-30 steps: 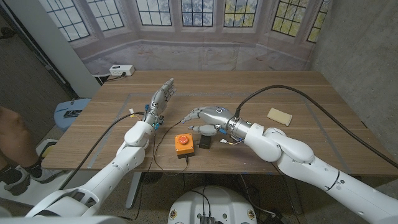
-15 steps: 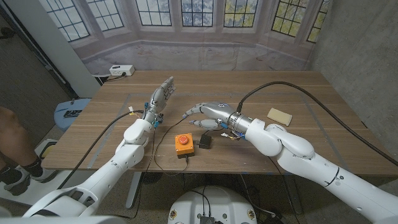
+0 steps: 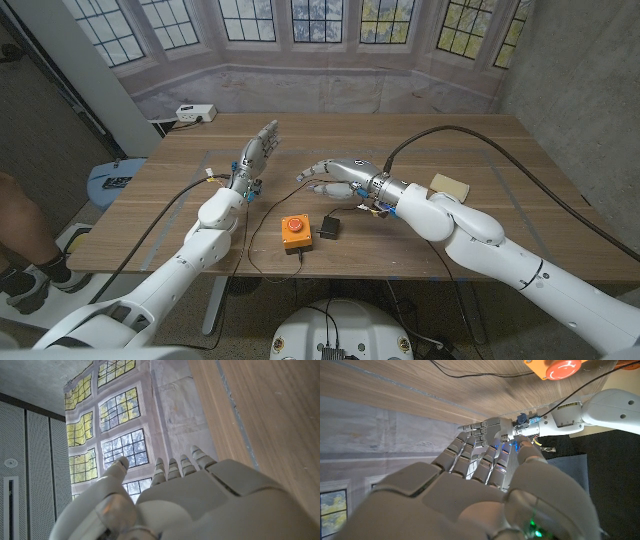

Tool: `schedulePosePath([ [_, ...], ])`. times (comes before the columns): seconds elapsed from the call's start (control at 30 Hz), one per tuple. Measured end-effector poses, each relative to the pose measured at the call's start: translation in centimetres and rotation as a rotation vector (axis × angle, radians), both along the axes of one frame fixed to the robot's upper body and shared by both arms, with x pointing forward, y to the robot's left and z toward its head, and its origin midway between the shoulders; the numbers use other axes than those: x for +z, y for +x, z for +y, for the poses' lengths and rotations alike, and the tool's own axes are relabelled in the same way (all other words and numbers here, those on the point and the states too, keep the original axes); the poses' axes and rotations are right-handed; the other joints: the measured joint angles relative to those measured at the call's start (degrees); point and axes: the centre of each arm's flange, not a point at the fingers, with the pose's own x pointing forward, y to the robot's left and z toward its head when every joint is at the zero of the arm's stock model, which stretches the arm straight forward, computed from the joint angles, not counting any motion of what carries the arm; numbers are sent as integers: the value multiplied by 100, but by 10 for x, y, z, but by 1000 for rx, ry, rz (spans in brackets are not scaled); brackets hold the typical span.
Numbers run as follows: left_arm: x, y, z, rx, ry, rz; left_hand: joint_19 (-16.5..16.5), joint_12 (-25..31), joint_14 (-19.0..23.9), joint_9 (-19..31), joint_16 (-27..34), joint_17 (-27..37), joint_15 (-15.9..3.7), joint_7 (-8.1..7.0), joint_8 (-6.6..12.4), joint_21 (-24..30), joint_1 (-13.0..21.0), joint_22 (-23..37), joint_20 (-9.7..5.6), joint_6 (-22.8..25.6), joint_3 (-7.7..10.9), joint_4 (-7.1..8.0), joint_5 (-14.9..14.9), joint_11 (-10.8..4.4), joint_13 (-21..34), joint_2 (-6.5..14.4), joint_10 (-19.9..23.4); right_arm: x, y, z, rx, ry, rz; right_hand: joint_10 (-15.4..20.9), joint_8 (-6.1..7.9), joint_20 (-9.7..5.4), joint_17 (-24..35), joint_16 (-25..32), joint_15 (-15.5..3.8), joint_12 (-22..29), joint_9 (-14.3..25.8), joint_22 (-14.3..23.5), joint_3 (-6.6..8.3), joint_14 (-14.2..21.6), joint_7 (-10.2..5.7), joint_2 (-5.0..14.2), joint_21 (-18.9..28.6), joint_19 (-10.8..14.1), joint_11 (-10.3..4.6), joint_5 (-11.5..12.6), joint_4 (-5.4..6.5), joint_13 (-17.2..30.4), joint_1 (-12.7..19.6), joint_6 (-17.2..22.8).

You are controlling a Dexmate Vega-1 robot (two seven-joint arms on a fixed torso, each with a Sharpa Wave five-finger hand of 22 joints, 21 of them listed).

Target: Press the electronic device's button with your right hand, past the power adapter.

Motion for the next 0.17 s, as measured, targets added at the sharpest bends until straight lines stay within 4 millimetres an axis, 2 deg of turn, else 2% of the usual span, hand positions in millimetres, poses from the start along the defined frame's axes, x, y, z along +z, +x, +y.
schedulePosePath([
  [0.17,1,0,1,7,1,3,0,0,0,0,0,0,0,0,0,0,0,0,0,0,0,0,0,0,0,0,0,5,7,-3,1,12,7,0,0,-1,0,0,-18,0,0,0,0,18,2,0,0,3,0,0,0,0,0,1],
])
